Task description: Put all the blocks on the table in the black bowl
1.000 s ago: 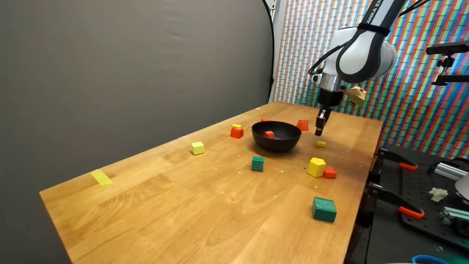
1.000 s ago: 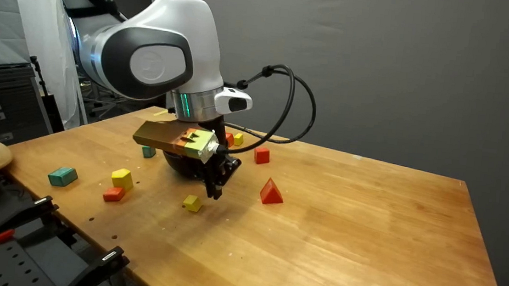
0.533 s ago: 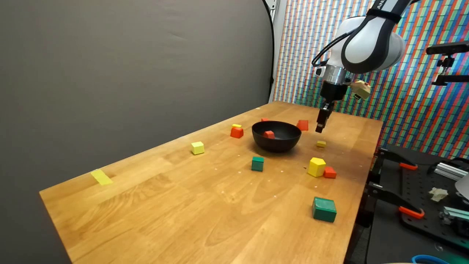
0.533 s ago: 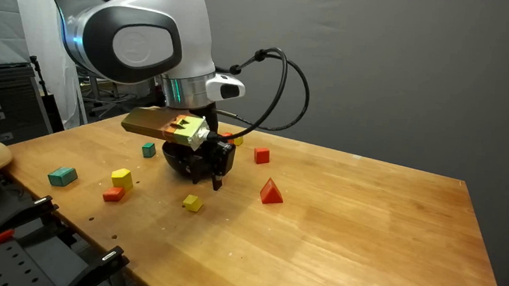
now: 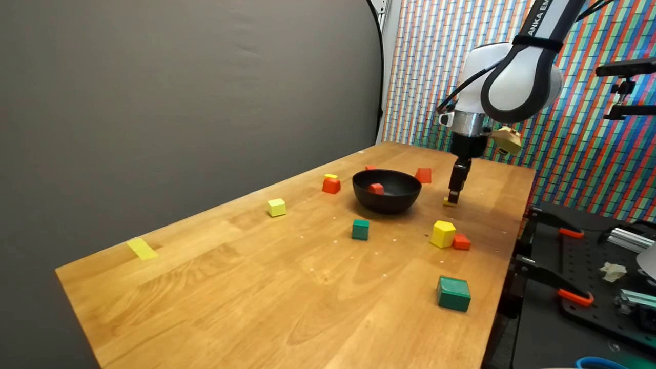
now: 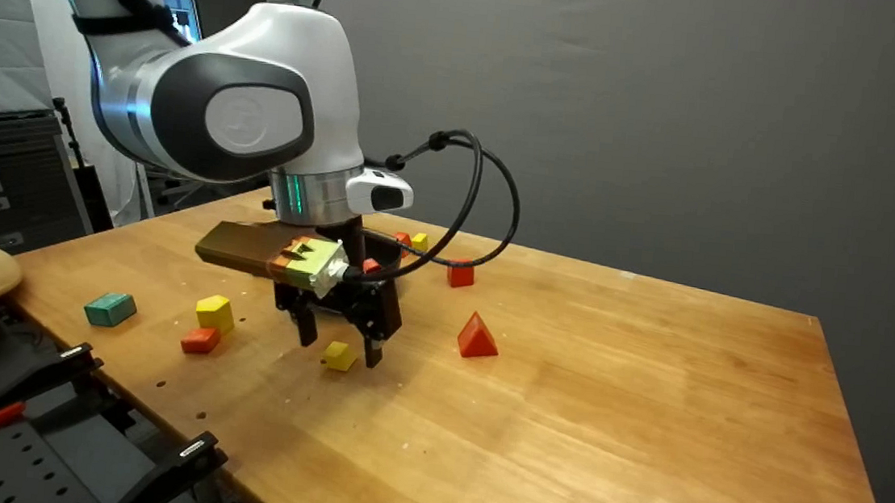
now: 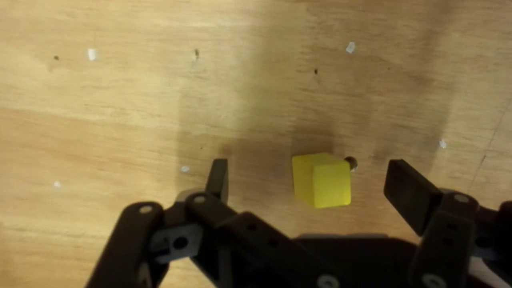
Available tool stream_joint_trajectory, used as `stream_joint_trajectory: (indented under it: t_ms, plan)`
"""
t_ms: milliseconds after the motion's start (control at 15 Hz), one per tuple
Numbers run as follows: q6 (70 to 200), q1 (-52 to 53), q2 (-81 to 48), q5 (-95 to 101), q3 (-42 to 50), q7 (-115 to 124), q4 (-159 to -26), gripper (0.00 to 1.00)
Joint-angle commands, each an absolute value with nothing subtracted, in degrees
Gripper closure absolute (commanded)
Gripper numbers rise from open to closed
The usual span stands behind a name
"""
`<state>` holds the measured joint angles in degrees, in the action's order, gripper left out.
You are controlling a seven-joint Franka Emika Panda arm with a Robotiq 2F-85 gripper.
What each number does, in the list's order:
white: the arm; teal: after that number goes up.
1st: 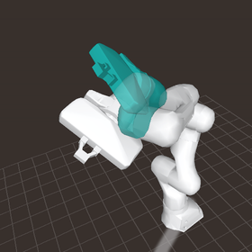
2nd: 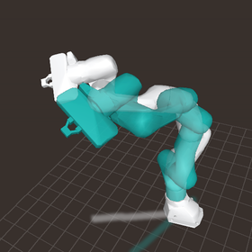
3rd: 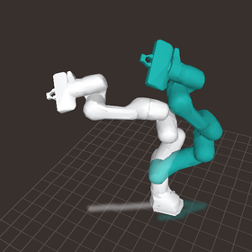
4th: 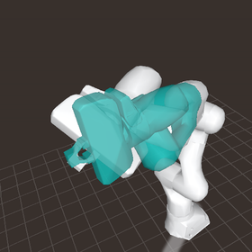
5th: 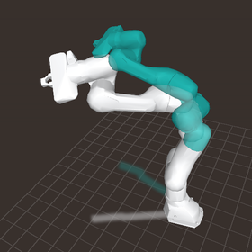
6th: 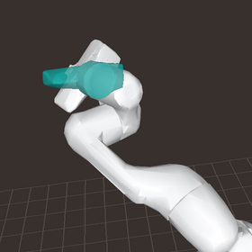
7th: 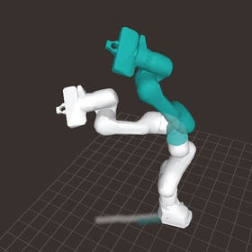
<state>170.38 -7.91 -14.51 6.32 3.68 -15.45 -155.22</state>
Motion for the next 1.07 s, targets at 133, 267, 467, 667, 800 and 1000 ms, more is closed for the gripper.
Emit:
stream_joint_trajectory:
  t_ms: [133, 267, 467, 667, 800, 1000]
  plan:
    - [172.99, -3.79, -19.89, 7.72, 4.36, -11.61, -153.11, 0.25]
    - [174.31, -0.83, -20.8, 9.02, 6.96, -9.59, -152.37, 0.32]
    - [173.39, 2.81, -19.26, 10.87, 10.69, -7.1, -152.44, 0.58]
    - [170.27, 8.33, -16.35, 14.9, 16.82, -3.08, -153.32, 0.8]
    - [168.39, 10.99, -13.81, 17.7, 19.57, -0.44, -154.08, 0.9]
    - [167.36, 13.42, -8.96, 22.46, 20.89, 3.79, -155.07, 0.86]
